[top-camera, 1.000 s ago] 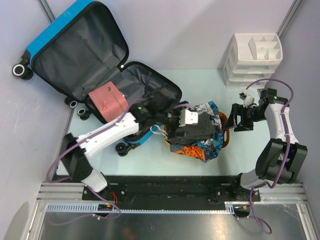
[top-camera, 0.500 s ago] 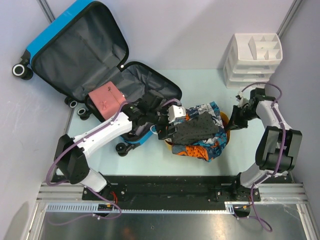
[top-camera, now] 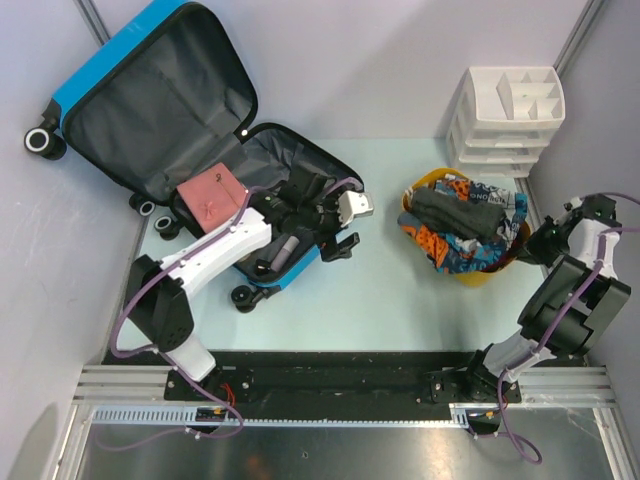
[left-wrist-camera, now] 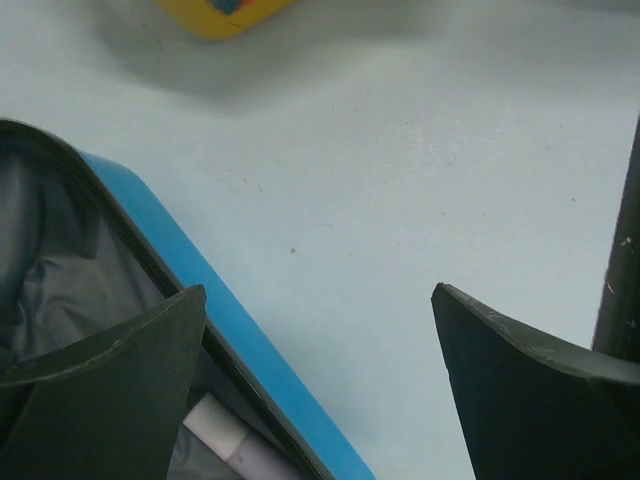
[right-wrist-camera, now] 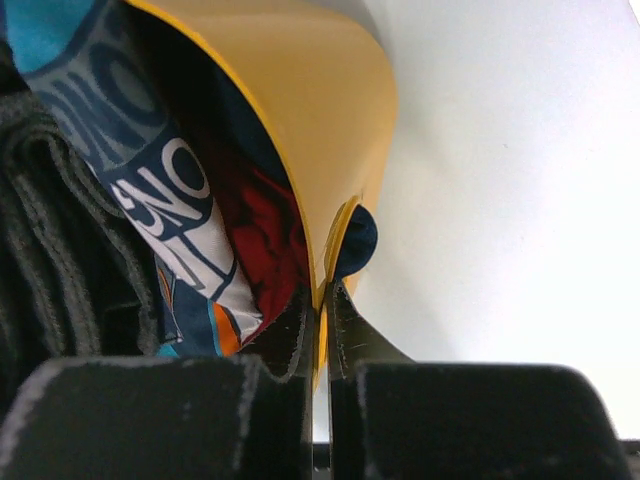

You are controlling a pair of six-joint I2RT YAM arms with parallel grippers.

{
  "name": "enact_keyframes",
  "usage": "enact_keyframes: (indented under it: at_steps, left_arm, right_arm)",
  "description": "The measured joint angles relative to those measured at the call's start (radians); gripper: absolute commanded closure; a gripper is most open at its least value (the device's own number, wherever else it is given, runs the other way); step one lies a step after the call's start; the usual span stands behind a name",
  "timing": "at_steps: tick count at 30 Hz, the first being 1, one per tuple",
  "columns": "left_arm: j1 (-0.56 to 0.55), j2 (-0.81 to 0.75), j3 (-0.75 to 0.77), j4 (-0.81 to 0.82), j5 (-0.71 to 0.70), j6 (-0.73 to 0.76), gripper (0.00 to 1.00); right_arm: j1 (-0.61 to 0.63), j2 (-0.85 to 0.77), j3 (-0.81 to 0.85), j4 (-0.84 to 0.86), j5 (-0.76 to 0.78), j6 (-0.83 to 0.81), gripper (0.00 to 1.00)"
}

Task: Open, take out, and arrange the luggage

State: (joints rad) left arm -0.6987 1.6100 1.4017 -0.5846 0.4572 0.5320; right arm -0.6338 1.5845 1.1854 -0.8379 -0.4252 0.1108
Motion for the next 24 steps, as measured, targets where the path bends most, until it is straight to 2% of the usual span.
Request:
enact_keyframes:
  at_steps: [5,8,15,24]
  left_arm:
    - [-0.002,0.077,0.077,0.001,0.003,0.022,0.03]
    - [-0.002,0.119,0.119,0.005,0.003,0.018,0.03]
    - [-0.002,0.128,0.129,0.007,-0.002,0.001,0.03]
    - [0.003,0.122,0.069,0.021,-0.010,-0.006,0.03]
  right_arm:
    - [0.089,-0.002,-0.013,0.105,0.027,0.140,1.00]
    - [0.187,-0.003,-0.025,0.168,0.045,0.231,1.00]
    - [0.360,-0.003,-0.042,0.286,0.118,0.397,1.00]
    - [0.460,0.011,-0.042,0.418,0.322,0.439,1.00]
